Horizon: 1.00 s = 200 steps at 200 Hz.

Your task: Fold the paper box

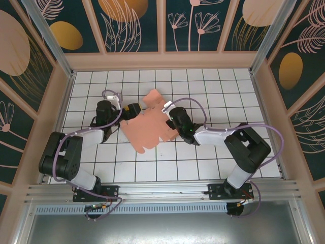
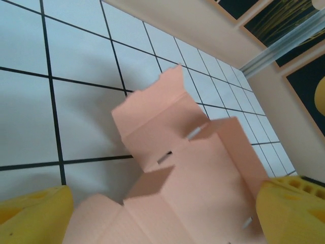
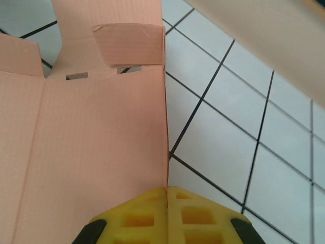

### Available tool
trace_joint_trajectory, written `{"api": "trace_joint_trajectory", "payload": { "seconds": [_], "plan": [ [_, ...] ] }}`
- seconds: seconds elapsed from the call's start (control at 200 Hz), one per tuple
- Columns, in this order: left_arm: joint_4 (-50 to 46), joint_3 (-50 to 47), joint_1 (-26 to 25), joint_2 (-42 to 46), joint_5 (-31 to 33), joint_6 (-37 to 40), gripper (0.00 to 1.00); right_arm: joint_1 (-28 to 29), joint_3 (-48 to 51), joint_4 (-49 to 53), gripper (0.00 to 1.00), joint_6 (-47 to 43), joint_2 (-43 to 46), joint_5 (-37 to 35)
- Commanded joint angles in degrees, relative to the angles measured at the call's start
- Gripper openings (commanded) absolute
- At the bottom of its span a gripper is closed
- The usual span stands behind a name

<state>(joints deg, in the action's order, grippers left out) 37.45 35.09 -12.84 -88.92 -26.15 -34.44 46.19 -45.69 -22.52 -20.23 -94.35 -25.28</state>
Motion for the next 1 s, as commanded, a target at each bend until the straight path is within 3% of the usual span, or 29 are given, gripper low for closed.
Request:
{"api": "trace_joint_trajectory", "payload": {
  "seconds": [0.0, 0.18, 0.37, 0.861, 0.996],
  "plan": [
    [1.59, 1.30, 0.49, -1.33, 2.66, -1.63, 0.92, 1.59, 1.55, -4.98, 0.00, -9.16, 2.35, -4.21],
    [2.66, -0.20, 0.78, 0.53, 8.41, -2.15, 0.92, 4.62, 2.32, -7.19, 0.00, -20.39, 2.01, -11.73],
    [1.92, 0.24, 1.39, 0.26, 6.79, -1.50, 0.92, 5.75, 6.85, -22.85, 0.00, -35.71, -0.69, -22.04],
    [2.80, 2.16, 1.69, -4.15, 3.36, -2.48, 0.92, 7.93, 8.77, -33.72, 0.00, -46.13, -5.07, -27.81],
    [1.24, 5.09, 1.88, -6.81, 3.05, -2.82, 0.92, 8.63, 10.17, -42.91, 0.00, -53.44, -5.55, -27.93]
  ]
}}
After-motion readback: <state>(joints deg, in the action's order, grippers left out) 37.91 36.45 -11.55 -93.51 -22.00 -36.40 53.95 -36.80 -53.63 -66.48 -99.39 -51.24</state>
